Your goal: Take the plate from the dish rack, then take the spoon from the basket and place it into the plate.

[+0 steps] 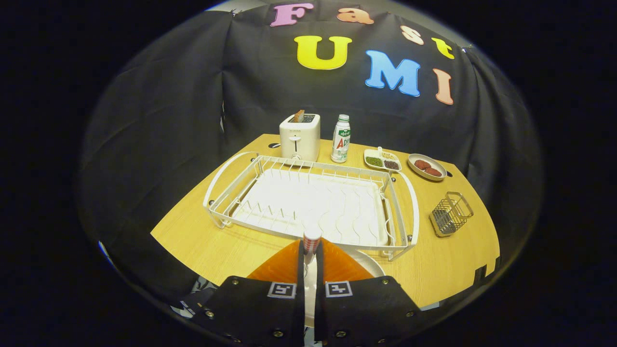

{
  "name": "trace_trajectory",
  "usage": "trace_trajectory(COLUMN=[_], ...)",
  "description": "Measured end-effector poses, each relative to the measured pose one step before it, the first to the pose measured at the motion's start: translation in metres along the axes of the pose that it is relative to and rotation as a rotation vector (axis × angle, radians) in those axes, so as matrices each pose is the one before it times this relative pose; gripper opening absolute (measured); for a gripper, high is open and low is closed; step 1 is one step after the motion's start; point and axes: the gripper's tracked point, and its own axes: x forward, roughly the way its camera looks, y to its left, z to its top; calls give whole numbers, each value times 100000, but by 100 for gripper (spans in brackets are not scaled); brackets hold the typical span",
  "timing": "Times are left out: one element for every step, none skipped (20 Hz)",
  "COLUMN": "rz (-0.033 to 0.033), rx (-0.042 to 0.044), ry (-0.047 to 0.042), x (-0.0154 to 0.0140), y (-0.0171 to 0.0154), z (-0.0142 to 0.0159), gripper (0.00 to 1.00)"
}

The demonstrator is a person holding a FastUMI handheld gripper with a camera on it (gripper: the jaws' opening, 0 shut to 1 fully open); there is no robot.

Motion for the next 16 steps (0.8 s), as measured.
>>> trace_trajectory(rz=[505,152,-409,37,-225,-220,-287,-396,-161,-462,-671,-1053,-520,-320,-35,-359], rx=[1219,1253,741,921,918,664,324,176,81,-590,-1156,-1429,-1153,-916,-712,-775], ry=[560,266,-731,128,14,-151,2,-52,-94,-80,67,84,-11,-17,62,87], x=[215,198,-130,292,63,22,60,-56,-25,-6,-70,-244,-145,-40,-98,-210], y=[209,75,-103,-19,-92,-63,-196,-120,-98,-80,-162,-235,-108,-38,-78,-134], z=[-87,-81,310,-46,72,37,43,-18,77,-68,-17,-10,-22,-94,33,-35], gripper=[8,8,8,8,8,8,8,8,8,8,8,12,13,13,13,13])
